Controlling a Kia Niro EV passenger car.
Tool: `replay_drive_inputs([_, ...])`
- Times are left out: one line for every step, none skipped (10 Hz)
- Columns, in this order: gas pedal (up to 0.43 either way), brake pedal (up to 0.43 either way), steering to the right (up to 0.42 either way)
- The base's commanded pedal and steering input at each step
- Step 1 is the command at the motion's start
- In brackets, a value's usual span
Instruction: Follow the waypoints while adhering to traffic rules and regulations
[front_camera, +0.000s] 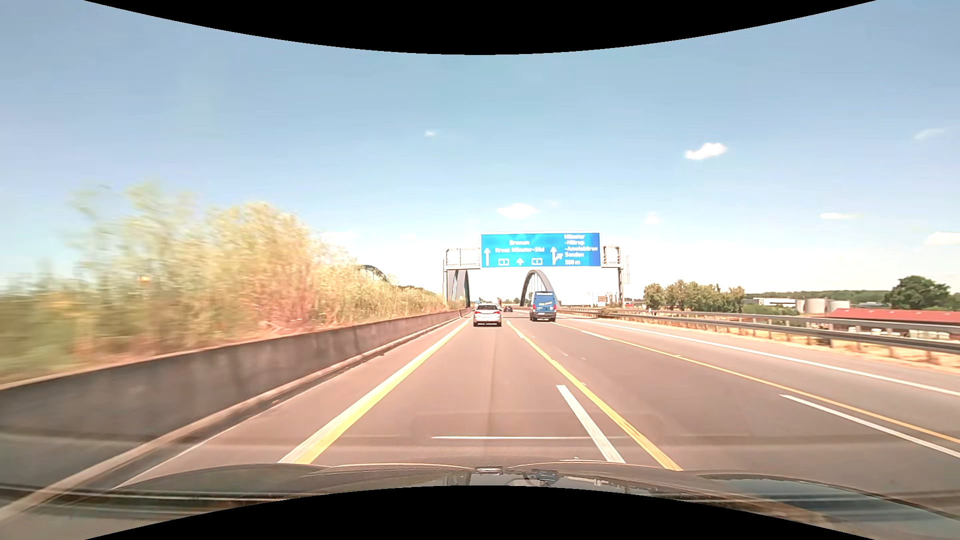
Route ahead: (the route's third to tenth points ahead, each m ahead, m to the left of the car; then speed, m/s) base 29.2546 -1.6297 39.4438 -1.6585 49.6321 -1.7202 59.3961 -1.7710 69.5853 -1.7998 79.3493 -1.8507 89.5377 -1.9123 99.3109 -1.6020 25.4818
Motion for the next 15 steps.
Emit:
replay_drive_inputs([0.339,0.0,-0.006])
replay_drive_inputs([0.339,0.0,-0.004])
replay_drive_inputs([0.339,0.0,-0.003])
replay_drive_inputs([0.339,0.0,-0.003])
replay_drive_inputs([0.339,0.0,-0.003])
replay_drive_inputs([0.339,0.0,-0.003])
replay_drive_inputs([0.35,0.0,-0.003])
replay_drive_inputs([0.37,0.0,-0.003])
replay_drive_inputs([0.39,0.0,-0.004])
replay_drive_inputs([0.398,0.0,-0.004])
replay_drive_inputs([0.409,0.0,-0.004])
replay_drive_inputs([0.409,0.0,-0.004])
replay_drive_inputs([0.409,0.0,-0.003])
replay_drive_inputs([0.409,0.0,-0.004])
replay_drive_inputs([0.421,0.0,-0.004])
